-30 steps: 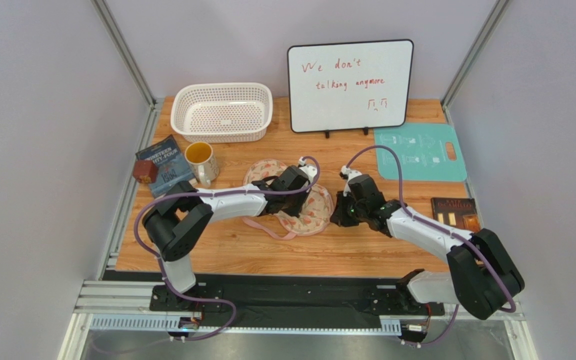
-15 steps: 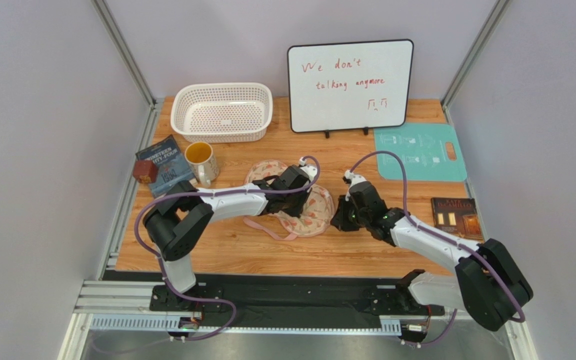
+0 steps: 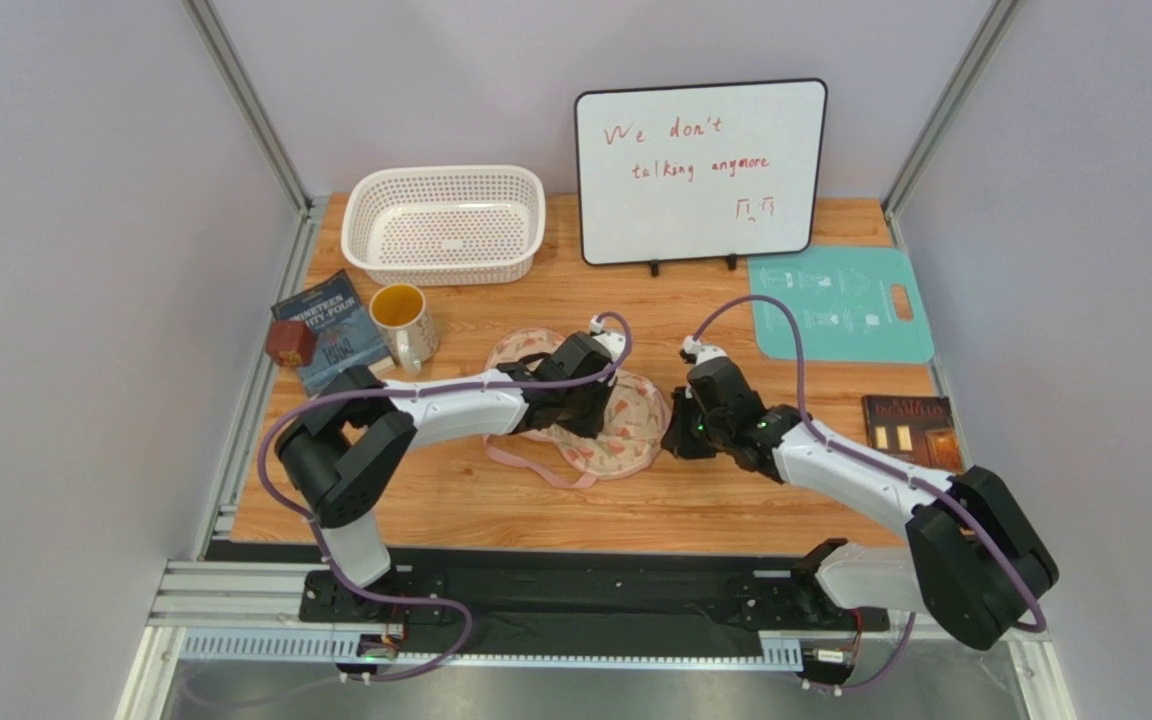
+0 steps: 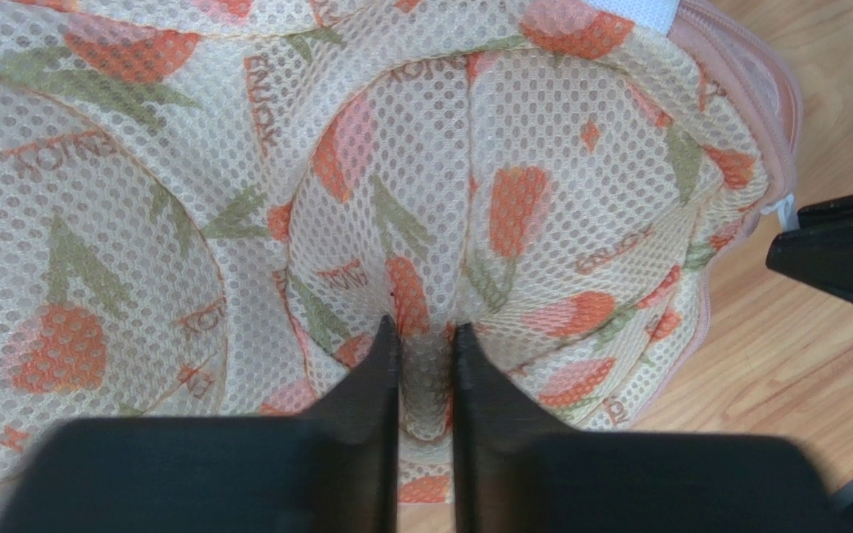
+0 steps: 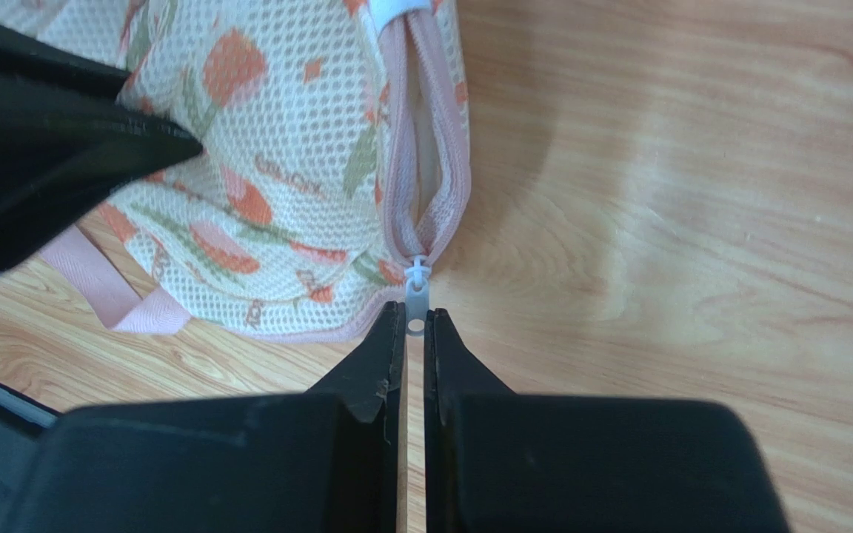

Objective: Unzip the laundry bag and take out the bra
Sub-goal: Unzip the laundry bag at the center of the board.

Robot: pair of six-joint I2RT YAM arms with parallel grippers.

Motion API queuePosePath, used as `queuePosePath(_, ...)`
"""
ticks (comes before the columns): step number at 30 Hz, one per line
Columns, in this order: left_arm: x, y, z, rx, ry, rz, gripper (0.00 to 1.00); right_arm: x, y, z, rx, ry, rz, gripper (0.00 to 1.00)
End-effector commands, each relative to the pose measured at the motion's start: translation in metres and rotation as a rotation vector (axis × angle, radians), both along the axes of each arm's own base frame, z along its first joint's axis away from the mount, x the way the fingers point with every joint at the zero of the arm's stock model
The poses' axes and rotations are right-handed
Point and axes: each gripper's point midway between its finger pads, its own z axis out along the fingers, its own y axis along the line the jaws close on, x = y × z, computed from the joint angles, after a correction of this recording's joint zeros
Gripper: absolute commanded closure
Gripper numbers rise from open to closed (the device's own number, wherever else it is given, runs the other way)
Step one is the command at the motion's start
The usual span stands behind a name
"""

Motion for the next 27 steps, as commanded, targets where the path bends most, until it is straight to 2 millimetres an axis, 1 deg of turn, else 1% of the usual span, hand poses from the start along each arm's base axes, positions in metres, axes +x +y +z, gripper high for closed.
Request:
queuePosePath(1,-0.027,0.031,-0.001,0.041,0.091,0.046,0.67,0.02,0.006,0.017,-0.024,-0.025,0.033,1.0)
queuePosePath(2,-0.027,0.031,0.011,0.021,0.07,0.042,0.59,0.023,0.007,0.019,-0.028,-0.032,0.043,1.0)
queuePosePath(3,-0.032,0.032,0.014,0.013,0.082,0.028,0.44,0.026,0.01,0.019,-0.027,-0.028,0.055,1.0)
queuePosePath(4,-0.032,0.034,0.02,0.013,0.066,0.015,0.37,0.029,0.011,0.02,-0.026,-0.03,0.066,1.0)
queuePosePath(5,-0.031,0.034,0.032,-0.004,0.041,0.006,0.28,0.031,0.012,0.021,-0.03,-0.04,0.089,1.0)
queuePosePath(6,-0.03,0.035,0.039,-0.006,0.023,-0.003,0.19,0.032,0.013,0.019,-0.028,-0.031,0.099,1.0)
queuePosePath(7,-0.028,0.035,0.045,-0.003,-0.006,-0.033,0.17,0.034,0.016,0.022,-0.021,-0.039,0.113,1.0)
queuePosePath(8,-0.024,0.032,0.061,-0.027,-0.049,-0.051,0.1,0.035,0.016,0.022,-0.023,-0.043,0.133,1.0)
queuePosePath(10,-0.018,0.028,0.078,-0.044,-0.107,-0.102,0.08,0.037,0.019,0.025,-0.008,-0.045,0.159,1.0)
queuePosePath(11,-0.011,0.024,0.089,-0.046,-0.162,-0.155,0.07,0.038,0.019,0.025,-0.009,-0.047,0.174,1.0)
queuePosePath(13,-0.009,0.015,0.096,-0.086,-0.184,-0.245,0.07,0.036,0.023,0.027,0.012,-0.044,0.205,1.0)
queuePosePath(14,-0.004,0.008,0.102,-0.099,-0.236,-0.322,0.07,0.037,0.023,0.029,0.013,-0.052,0.218,1.0)
queuePosePath(15,-0.008,0.001,0.105,-0.14,-0.23,-0.392,0.07,0.036,0.024,0.029,0.02,-0.05,0.227,1.0)
queuePosePath(16,-0.006,-0.003,0.1,-0.141,-0.233,-0.429,0.07,0.036,0.024,0.03,0.023,-0.051,0.233,1.0)
queuePosePath(17,0.0,-0.009,0.106,-0.155,-0.275,-0.467,0.07,0.036,0.024,0.031,0.027,-0.053,0.236,1.0)
queuePosePath(18,0.001,-0.013,0.107,-0.184,-0.277,-0.505,0.07,0.034,0.025,0.031,0.035,-0.052,0.251,1.0)
queuePosePath(19,0.003,-0.016,0.099,-0.195,-0.262,-0.531,0.07,0.033,0.026,0.031,0.039,-0.048,0.255,1.0)
queuePosePath(20,0.007,-0.02,0.103,-0.214,-0.264,-0.554,0.08,0.031,0.027,0.032,0.046,-0.049,0.264,1.0)
queuePosePath(21,0.011,-0.02,0.102,-0.233,-0.253,-0.585,0.08,0.03,0.027,0.032,0.049,-0.046,0.269,1.0)
queuePosePath(22,0.013,-0.022,0.091,-0.234,-0.22,-0.602,0.08,0.03,0.027,0.032,0.051,-0.048,0.272,1.0)
queuePosePath(23,0.02,-0.025,0.096,-0.245,-0.231,-0.614,0.09,0.029,0.028,0.032,0.056,-0.049,0.275,1.0)
queuePosePath(24,0.023,-0.025,0.094,-0.253,-0.233,-0.635,0.09,0.029,0.028,0.032,0.056,-0.051,0.279,1.0)
queuePosePath(25,0.025,-0.026,0.086,-0.251,-0.221,-0.642,0.09,0.029,0.028,0.032,0.059,-0.052,0.28,1.0)
queuePosePath(27,0.033,-0.03,0.088,-0.262,-0.235,-0.655,0.09,0.028,0.029,0.031,0.06,-0.044,0.286,1.0)
